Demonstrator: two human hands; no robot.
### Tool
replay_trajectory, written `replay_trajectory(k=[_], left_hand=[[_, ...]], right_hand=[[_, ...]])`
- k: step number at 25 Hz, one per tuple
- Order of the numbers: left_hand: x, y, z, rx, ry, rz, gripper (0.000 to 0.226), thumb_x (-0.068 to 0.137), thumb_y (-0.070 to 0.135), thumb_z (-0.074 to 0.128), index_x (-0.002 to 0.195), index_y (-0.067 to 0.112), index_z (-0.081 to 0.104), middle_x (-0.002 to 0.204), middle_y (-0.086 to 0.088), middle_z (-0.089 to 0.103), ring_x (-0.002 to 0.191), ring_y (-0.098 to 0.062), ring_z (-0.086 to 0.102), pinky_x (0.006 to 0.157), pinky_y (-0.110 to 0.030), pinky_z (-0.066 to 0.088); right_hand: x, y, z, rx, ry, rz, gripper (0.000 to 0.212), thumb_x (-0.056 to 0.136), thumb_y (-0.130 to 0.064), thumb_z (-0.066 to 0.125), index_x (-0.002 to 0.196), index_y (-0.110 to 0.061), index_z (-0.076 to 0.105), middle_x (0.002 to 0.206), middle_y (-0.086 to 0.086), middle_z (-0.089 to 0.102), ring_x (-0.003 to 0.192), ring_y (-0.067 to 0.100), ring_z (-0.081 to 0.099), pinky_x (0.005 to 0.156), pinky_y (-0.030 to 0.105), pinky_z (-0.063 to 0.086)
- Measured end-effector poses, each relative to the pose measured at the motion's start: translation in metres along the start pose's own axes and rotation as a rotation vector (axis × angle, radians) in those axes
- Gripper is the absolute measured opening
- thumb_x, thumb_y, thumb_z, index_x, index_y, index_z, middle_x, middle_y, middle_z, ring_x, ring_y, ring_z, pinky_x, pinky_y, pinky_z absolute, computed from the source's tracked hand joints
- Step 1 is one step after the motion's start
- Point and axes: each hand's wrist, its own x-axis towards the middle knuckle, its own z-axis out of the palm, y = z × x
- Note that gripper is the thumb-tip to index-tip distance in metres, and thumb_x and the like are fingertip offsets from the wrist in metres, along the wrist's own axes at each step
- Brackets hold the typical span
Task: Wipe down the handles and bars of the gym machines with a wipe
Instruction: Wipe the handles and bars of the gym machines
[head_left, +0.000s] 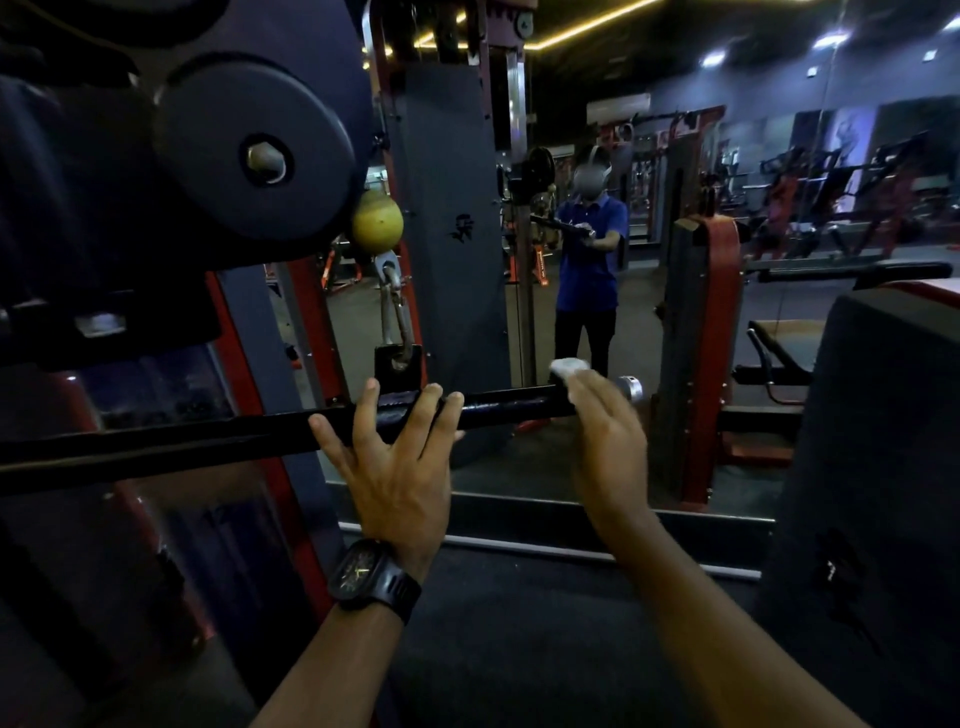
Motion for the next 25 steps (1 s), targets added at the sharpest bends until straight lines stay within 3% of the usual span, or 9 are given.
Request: replay_trajectory(k=[2, 5, 7, 9, 13, 15, 17, 22, 25], left_hand=[[-0.001, -0.001, 0.002, 0.002, 0.016, 0.003, 0.038, 0.079, 0.026, 0.080, 0.116, 0.025, 0.070, 0.116, 0.009, 0.069, 0.129, -0.034, 0.037, 0.114, -0.064, -0.002], [-0.003, -0.001, 0.003, 0.002, 0.027, 0.002, 0.036, 0.079, 0.027, 0.080, 0.115, 0.024, 0.071, 0.115, 0.009, 0.069, 0.129, -0.034, 0.038, 0.114, -0.064, 0.000], [-0.004, -0.002, 0.004, -0.001, 0.036, 0.000, 0.035, 0.080, 0.026, 0.080, 0.114, 0.024, 0.072, 0.115, 0.008, 0.069, 0.129, -0.034, 0.038, 0.115, -0.063, -0.001], [-0.004, -0.003, 0.004, -0.023, 0.030, -0.002, 0.036, 0.080, 0.025, 0.080, 0.114, 0.023, 0.071, 0.115, 0.008, 0.069, 0.128, -0.035, 0.038, 0.115, -0.063, -0.002], [-0.006, -0.004, 0.004, -0.006, 0.029, 0.015, 0.035, 0.081, 0.028, 0.078, 0.115, 0.024, 0.071, 0.116, 0.009, 0.069, 0.129, -0.034, 0.038, 0.114, -0.064, 0.003], [-0.006, -0.003, 0.002, -0.014, 0.007, 0.006, 0.036, 0.082, 0.029, 0.078, 0.116, 0.025, 0.070, 0.118, 0.009, 0.068, 0.129, -0.034, 0.038, 0.113, -0.065, 0.004], [-0.006, -0.004, 0.000, -0.008, -0.019, -0.006, 0.038, 0.083, 0.031, 0.075, 0.120, 0.027, 0.068, 0.120, 0.010, 0.067, 0.130, -0.034, 0.038, 0.114, -0.064, 0.005], [-0.003, -0.006, -0.003, 0.048, -0.057, 0.062, 0.044, 0.090, 0.037, 0.066, 0.132, 0.029, 0.056, 0.132, 0.014, 0.061, 0.130, -0.032, 0.039, 0.109, -0.062, 0.021], [-0.003, -0.006, -0.002, 0.005, -0.057, 0.057, 0.045, 0.086, 0.034, 0.074, 0.129, 0.028, 0.061, 0.131, 0.013, 0.061, 0.127, -0.032, 0.040, 0.108, -0.063, 0.023]], right_hand=[[-0.006, 0.000, -0.003, 0.018, -0.038, -0.039, 0.041, 0.089, -0.010, 0.061, 0.130, -0.009, 0.055, 0.129, 0.010, 0.057, 0.119, 0.016, 0.053, 0.100, 0.031, 0.046], [0.001, 0.013, -0.004, 0.128, 0.034, 0.216, 0.039, 0.092, -0.007, 0.057, 0.131, -0.007, 0.055, 0.131, 0.014, 0.055, 0.123, 0.024, 0.051, 0.098, 0.019, 0.041], [-0.005, 0.006, 0.000, 0.056, 0.026, 0.175, 0.048, 0.085, -0.005, 0.064, 0.132, -0.005, 0.054, 0.135, 0.014, 0.052, 0.125, 0.031, 0.046, 0.098, 0.027, 0.040], [-0.011, 0.004, 0.005, 0.092, 0.070, 0.200, 0.042, 0.087, -0.004, 0.061, 0.128, -0.007, 0.056, 0.129, 0.011, 0.053, 0.118, 0.025, 0.048, 0.093, 0.030, 0.047], [-0.014, -0.029, 0.014, 0.616, 0.377, 0.838, 0.016, 0.090, -0.007, 0.062, 0.103, -0.017, 0.061, 0.109, 0.000, 0.060, 0.096, 0.009, 0.062, 0.084, 0.027, 0.056], [-0.017, -0.054, 0.024, 0.916, 0.377, 1.087, 0.012, 0.090, -0.009, 0.064, 0.097, -0.019, 0.061, 0.103, 0.000, 0.065, 0.093, 0.011, 0.066, 0.084, 0.030, 0.056], [-0.014, -0.068, 0.026, 1.125, 0.352, 1.218, 0.010, 0.091, -0.009, 0.063, 0.094, -0.018, 0.062, 0.097, 0.002, 0.067, 0.091, 0.012, 0.065, 0.085, 0.029, 0.054], [-0.022, -0.089, 0.026, 1.327, 0.215, 1.126, 0.019, 0.092, -0.006, 0.060, 0.109, -0.015, 0.059, 0.093, 0.004, 0.071, 0.084, 0.013, 0.069, 0.070, 0.024, 0.054], [-0.017, -0.103, 0.027, 1.383, 0.053, 1.080, 0.012, 0.094, -0.001, 0.055, 0.096, -0.012, 0.060, 0.079, 0.002, 0.067, 0.071, 0.012, 0.064, 0.063, 0.024, 0.052]])
